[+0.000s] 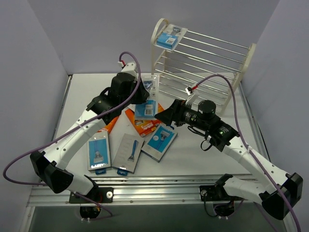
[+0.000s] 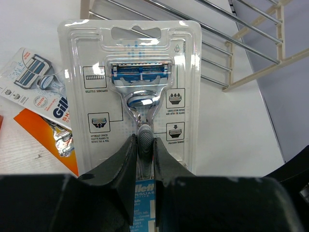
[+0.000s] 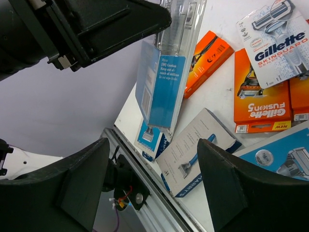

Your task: Place and organize the shaving razors onto the shelf

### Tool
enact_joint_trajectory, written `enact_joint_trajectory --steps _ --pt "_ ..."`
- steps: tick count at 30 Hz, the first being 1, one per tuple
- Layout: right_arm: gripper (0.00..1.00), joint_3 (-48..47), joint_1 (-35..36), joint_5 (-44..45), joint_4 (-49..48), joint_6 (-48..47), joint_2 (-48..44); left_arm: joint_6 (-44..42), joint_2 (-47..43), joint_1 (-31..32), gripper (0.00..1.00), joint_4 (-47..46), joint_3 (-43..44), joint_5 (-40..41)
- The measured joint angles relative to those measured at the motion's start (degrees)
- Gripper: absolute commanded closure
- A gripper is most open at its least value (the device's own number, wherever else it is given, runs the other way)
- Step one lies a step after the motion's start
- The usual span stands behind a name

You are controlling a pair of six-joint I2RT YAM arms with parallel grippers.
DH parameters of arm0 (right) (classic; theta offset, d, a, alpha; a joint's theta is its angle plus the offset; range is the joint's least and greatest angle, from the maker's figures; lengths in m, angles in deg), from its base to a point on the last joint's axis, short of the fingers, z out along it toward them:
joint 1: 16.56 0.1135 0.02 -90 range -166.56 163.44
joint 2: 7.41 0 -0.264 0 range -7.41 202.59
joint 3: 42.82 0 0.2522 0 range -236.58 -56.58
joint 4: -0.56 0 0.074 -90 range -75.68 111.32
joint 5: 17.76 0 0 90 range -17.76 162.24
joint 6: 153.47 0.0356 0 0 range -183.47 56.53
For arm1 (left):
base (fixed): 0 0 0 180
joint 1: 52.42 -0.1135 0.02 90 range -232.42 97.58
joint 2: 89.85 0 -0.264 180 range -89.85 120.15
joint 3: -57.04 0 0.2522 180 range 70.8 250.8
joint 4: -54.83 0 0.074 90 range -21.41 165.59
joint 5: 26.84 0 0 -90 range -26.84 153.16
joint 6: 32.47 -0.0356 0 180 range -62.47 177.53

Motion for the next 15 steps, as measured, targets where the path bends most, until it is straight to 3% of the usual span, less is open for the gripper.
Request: enact_joint_trajectory --steps 15 --pt "0.32 0.00 2.29 4.22 -0.39 -0.11 2.93 0.52 -0.57 0.61 0.98 -0.87 0.00 -2.75"
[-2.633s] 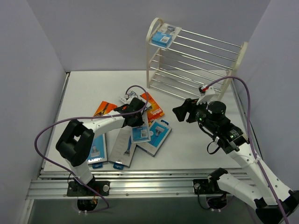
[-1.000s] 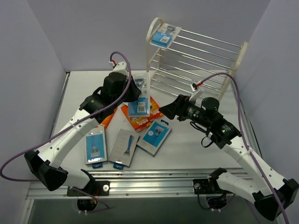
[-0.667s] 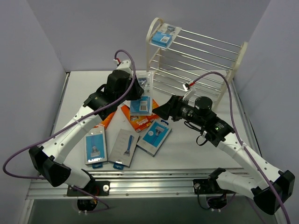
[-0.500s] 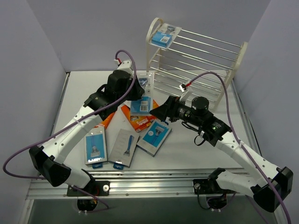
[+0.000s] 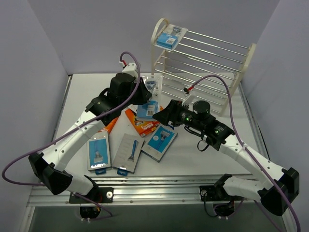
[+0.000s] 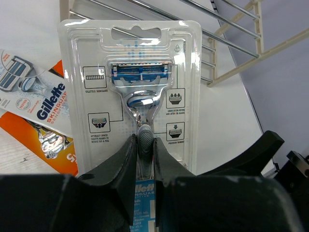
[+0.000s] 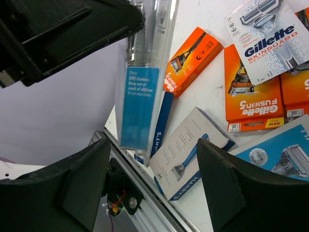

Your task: Place and organize the shaving razors onto the shelf

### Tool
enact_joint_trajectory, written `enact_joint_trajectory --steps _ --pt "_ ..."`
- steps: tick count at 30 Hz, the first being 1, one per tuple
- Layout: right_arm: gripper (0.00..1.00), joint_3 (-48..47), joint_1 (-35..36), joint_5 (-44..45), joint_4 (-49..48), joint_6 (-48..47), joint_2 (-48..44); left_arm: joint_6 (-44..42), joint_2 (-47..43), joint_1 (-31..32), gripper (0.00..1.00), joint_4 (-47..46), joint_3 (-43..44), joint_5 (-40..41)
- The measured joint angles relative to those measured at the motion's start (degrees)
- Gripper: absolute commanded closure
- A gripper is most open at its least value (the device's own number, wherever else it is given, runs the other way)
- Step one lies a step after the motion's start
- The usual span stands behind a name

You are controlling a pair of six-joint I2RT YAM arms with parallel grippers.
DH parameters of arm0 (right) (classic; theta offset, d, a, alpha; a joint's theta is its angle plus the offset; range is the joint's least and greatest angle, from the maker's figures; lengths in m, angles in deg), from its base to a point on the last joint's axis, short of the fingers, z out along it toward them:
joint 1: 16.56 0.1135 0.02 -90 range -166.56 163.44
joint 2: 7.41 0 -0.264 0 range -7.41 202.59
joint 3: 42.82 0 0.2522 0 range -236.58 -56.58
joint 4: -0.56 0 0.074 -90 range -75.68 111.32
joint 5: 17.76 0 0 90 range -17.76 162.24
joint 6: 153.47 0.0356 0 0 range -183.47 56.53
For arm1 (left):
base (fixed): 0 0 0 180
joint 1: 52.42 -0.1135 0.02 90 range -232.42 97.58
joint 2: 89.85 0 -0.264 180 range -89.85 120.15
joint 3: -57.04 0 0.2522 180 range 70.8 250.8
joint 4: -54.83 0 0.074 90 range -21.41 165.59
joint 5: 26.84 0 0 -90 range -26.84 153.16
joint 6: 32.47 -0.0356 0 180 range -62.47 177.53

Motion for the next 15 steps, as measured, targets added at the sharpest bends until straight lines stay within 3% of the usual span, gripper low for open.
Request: enact_joint_trajectory --steps 15 --pt "0.47 -1.11 0.20 0.70 -2.47 0.28 1.88 0.15 -4.70 0.66 0.98 -3.67 -5.20 -1.60"
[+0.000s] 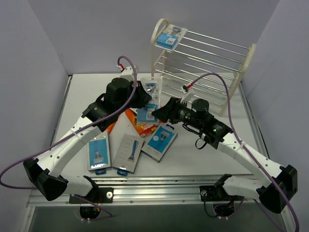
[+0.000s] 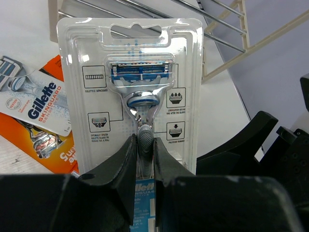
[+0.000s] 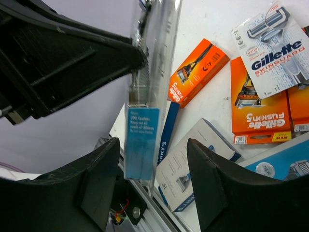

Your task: Place and organize the shaving razors onto the shelf

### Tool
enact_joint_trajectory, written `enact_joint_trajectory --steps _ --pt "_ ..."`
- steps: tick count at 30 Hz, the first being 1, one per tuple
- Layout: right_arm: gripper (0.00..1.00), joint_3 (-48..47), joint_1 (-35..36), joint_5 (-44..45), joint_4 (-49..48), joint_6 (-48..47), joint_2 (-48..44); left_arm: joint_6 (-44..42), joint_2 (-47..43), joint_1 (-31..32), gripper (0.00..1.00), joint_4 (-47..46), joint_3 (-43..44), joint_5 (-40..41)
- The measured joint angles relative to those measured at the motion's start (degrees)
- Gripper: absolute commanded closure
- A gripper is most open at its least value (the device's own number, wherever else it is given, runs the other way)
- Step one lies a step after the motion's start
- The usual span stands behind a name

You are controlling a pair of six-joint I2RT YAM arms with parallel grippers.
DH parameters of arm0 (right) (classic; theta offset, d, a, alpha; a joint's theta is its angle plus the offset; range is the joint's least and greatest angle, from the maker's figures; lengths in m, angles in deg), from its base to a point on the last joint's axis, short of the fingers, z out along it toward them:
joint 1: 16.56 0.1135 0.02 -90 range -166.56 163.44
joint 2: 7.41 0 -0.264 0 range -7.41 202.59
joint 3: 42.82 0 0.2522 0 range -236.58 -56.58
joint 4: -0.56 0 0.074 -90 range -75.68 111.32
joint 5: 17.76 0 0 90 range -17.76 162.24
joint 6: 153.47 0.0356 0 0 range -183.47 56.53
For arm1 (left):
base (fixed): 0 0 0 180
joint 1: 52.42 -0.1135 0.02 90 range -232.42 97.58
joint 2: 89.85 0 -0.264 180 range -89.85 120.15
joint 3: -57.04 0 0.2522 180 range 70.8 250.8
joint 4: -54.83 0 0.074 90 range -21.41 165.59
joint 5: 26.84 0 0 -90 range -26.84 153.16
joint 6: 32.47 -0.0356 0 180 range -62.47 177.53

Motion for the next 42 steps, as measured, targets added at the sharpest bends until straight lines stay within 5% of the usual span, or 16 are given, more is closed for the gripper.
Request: enact_joint_trajectory --steps 14,21,26,32,42 --pt "0.63 -0.63 0.00 0.15 -1.86 0.63 0.85 0.48 -0.02 0.31 0.98 -2.19 -1.27 -1.38" --pt "0.79 -0.63 0.07 0.02 -2.56 1.11 1.22 0.44 -0.02 0.31 0.98 -3.58 -2.25 -1.53" --pt "0.98 -0.63 0.07 0.02 -2.45 1.42 1.55 0.35 -0.02 0.28 0.75 -5.31 -3.41 -1.27" --pt "1.00 -1.29 0.07 0.09 -2.34 1.70 2.21 -0.90 -0.13 0.31 0.44 -5.84 -3.61 -0.59" --pt "1.00 -3.52 -0.22 0.22 -0.85 1.68 2.62 -2.19 -5.33 -6.23 0.27 -5.77 -3.61 -0.70"
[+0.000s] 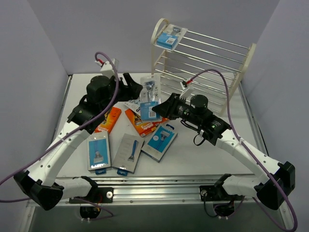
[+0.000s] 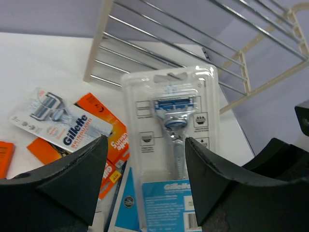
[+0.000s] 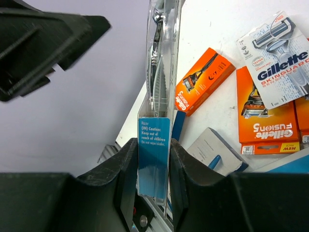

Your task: Place and organize the shaving razors onto the shelf

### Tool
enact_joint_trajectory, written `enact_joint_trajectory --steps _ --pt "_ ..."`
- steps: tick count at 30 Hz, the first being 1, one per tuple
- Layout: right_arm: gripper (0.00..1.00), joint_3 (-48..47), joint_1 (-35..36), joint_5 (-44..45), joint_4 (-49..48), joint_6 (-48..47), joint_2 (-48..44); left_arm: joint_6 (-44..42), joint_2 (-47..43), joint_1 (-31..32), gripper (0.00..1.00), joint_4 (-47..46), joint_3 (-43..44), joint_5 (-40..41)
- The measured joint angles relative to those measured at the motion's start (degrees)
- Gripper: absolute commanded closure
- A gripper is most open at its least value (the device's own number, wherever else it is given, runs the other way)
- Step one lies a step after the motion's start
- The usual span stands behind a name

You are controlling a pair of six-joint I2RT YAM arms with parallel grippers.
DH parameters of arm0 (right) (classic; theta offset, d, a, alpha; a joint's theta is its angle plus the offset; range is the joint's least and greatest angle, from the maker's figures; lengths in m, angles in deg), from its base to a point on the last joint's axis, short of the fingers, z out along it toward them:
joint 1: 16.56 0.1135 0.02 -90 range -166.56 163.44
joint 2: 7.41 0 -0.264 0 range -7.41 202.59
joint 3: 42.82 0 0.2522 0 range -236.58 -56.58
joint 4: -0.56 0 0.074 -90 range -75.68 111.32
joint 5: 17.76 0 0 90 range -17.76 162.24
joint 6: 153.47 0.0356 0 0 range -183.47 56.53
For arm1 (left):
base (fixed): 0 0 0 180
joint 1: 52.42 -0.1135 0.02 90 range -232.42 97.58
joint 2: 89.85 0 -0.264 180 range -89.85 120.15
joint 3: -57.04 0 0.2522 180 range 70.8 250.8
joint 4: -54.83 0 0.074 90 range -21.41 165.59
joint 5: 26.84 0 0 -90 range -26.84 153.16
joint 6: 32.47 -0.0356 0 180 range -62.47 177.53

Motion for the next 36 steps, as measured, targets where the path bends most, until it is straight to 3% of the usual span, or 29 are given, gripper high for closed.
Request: enact_joint_trajectory --steps 5,13,25,36 --pt "1.00 -2.56 -0.11 0.61 1.38 -0.07 0.81 -1.57 -5.31 -6.51 0.25 0.09 0.00 0.48" --pt "1.00 -9.75 -1.73 3.28 3.41 -0.48 4.68 -5.66 -13.11 -9.44 0.22 0.81 -2.73 1.09" --pt "1.00 -23.39 -6.75 5.79 3.82 -0.50 11.13 -9.20 -19.61 -10.78 0.22 2.62 -22.86 -0.04" --pt "1.00 -38.99 -18.18 5.81 3.91 1.42 20.83 -13.27 -23.47 -9.88 0.22 1.81 -31.06 0.42"
